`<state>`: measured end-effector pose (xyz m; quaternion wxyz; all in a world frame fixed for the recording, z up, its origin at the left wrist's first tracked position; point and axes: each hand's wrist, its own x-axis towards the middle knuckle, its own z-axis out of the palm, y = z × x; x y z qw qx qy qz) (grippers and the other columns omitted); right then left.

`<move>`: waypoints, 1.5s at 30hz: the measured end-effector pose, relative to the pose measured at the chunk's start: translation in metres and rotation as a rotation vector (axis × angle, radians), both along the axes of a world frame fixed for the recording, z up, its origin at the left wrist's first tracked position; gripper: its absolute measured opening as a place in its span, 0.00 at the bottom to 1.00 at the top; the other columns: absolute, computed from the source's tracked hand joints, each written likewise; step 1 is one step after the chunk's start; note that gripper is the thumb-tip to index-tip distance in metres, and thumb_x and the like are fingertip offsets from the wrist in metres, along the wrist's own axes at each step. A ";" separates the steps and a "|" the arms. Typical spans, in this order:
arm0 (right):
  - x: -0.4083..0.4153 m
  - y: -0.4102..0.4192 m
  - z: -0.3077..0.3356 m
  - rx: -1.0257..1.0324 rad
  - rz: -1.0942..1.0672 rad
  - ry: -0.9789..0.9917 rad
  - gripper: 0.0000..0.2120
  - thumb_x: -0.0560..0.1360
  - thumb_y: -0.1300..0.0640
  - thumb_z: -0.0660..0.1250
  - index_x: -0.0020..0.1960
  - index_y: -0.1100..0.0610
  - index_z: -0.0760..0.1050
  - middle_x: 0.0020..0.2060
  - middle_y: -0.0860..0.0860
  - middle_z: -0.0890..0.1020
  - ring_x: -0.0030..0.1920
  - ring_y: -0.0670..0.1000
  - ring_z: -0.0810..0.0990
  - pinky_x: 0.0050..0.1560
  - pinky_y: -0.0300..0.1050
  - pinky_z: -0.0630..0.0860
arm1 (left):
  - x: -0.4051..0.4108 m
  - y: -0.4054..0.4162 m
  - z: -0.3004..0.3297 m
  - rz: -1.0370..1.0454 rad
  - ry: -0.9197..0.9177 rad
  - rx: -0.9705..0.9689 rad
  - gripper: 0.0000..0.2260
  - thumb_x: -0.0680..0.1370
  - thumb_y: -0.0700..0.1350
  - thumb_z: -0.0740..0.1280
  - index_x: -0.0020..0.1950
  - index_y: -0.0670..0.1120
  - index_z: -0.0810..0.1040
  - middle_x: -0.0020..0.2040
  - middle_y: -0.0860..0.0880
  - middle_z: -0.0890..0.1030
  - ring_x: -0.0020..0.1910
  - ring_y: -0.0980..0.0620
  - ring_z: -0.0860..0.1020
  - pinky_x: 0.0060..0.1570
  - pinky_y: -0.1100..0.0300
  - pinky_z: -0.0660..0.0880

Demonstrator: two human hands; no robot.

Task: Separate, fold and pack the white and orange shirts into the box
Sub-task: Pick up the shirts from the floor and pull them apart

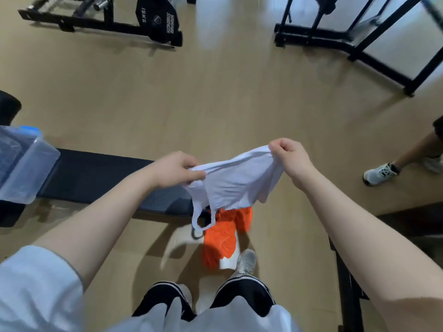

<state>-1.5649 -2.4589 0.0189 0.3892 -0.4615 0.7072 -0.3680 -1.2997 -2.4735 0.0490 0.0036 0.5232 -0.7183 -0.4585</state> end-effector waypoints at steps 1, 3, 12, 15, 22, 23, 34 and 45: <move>0.007 0.006 -0.004 -0.004 -0.053 0.035 0.08 0.76 0.61 0.61 0.39 0.57 0.73 0.30 0.46 0.71 0.32 0.43 0.67 0.27 0.26 0.63 | 0.005 0.006 0.002 0.022 0.086 0.025 0.12 0.74 0.46 0.67 0.33 0.42 0.73 0.27 0.51 0.72 0.25 0.59 0.67 0.32 0.64 0.64; 0.018 0.013 -0.008 -0.024 -0.135 0.077 0.07 0.75 0.62 0.61 0.39 0.58 0.73 0.30 0.46 0.72 0.34 0.45 0.68 0.30 0.30 0.65 | 0.004 0.015 0.012 0.107 0.312 0.083 0.08 0.75 0.42 0.66 0.35 0.43 0.76 0.31 0.47 0.75 0.30 0.55 0.70 0.36 0.61 0.66; 0.109 0.097 0.030 -0.297 0.015 -0.255 0.14 0.71 0.59 0.62 0.56 0.54 0.73 0.51 0.49 0.78 0.52 0.48 0.76 0.56 0.38 0.72 | -0.013 0.051 0.033 0.018 0.567 0.093 0.07 0.73 0.38 0.65 0.50 0.43 0.79 0.42 0.45 0.80 0.42 0.51 0.76 0.47 0.57 0.73; 0.120 0.108 0.044 -0.246 0.104 -0.215 0.12 0.73 0.64 0.66 0.57 0.57 0.73 0.50 0.50 0.78 0.49 0.46 0.77 0.53 0.34 0.73 | -0.008 0.059 0.032 -0.153 0.502 -0.021 0.08 0.75 0.40 0.64 0.46 0.51 0.79 0.40 0.52 0.80 0.38 0.60 0.76 0.43 0.68 0.72; 0.132 0.117 0.045 -0.013 0.148 -0.025 0.10 0.74 0.62 0.67 0.35 0.56 0.72 0.31 0.51 0.73 0.31 0.44 0.67 0.31 0.35 0.63 | 0.014 0.068 0.008 -0.115 0.272 -0.334 0.07 0.73 0.38 0.66 0.49 0.44 0.73 0.38 0.53 0.75 0.34 0.54 0.72 0.32 0.73 0.67; 0.134 0.119 0.043 -0.002 0.113 -0.113 0.11 0.75 0.62 0.66 0.35 0.55 0.71 0.30 0.50 0.72 0.30 0.43 0.68 0.30 0.33 0.64 | 0.017 0.071 -0.001 -0.113 0.242 -0.328 0.06 0.73 0.38 0.65 0.49 0.43 0.74 0.40 0.50 0.77 0.36 0.52 0.74 0.33 0.71 0.67; 0.119 0.130 0.038 0.023 -0.289 -0.709 0.11 0.74 0.67 0.65 0.40 0.54 0.67 0.33 0.48 0.78 0.28 0.43 0.76 0.29 0.32 0.72 | 0.026 0.080 -0.093 -0.006 0.009 -0.205 0.02 0.73 0.38 0.62 0.42 0.40 0.74 0.41 0.42 0.78 0.42 0.43 0.75 0.37 0.55 0.68; 0.056 0.133 0.013 0.155 -0.422 -0.468 0.09 0.75 0.66 0.62 0.53 0.58 0.76 0.39 0.52 0.79 0.39 0.48 0.76 0.39 0.36 0.72 | 0.001 0.072 -0.121 0.333 0.055 -0.159 0.11 0.74 0.35 0.57 0.48 0.42 0.78 0.46 0.43 0.81 0.44 0.48 0.72 0.43 0.60 0.65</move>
